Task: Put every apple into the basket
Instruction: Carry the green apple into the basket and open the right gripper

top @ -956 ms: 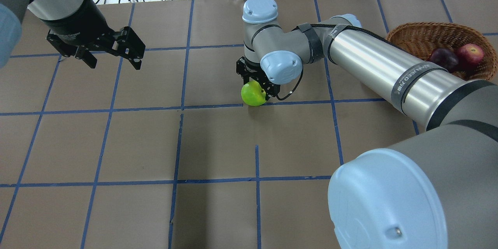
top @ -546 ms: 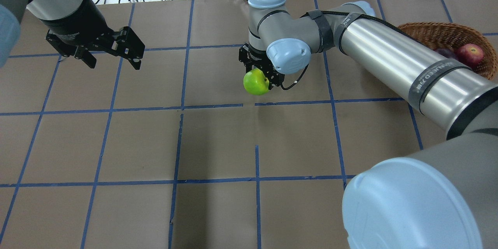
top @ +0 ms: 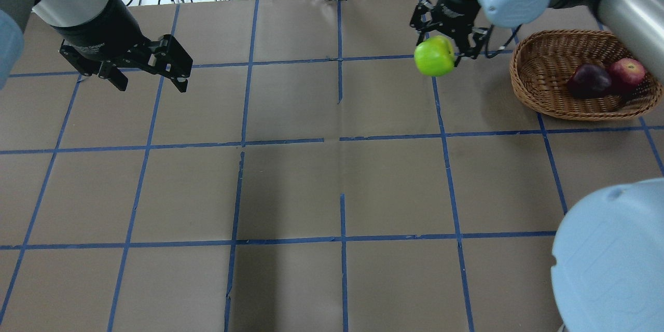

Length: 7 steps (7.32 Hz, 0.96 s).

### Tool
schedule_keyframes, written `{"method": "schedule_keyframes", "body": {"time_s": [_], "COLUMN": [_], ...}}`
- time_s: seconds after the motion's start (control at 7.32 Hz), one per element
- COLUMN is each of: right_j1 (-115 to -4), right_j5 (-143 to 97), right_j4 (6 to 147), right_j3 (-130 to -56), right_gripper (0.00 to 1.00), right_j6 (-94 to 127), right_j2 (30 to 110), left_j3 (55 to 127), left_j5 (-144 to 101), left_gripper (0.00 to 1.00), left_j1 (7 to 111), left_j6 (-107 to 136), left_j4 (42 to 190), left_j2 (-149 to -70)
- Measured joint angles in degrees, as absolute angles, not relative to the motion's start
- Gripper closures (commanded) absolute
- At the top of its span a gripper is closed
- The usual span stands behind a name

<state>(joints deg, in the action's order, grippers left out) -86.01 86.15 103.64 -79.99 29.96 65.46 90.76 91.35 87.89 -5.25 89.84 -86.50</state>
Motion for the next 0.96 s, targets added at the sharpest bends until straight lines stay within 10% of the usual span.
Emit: {"method": "schedule_keyframes", "body": {"time_s": [0.55,0.68,0.96], "right_j1": [-72.8,-70.9,-68.96], "right_j5": [94.96,96.85,97.83], "right_j4": [104.78,107.77,110.95], "right_j3": [-80.39,-80.6,-80.88], "right_gripper": [1.0,0.85,0.0], "right_j6": [7.33,4.96,2.8], "right_j2": [62.56,60.73,58.53], "left_j3": [90.82,90.85,91.52], "left_j5": [91.58,91.53,91.7], "left_gripper": [0.0,0.0,0.0], "left_j1": [87.91,87.9,87.89], "left_j6": [-5.28,-5.13,-5.08], "left_j4": [90.14,90.21,90.16], "left_j2": [-86.15,-86.11,-85.86]}}
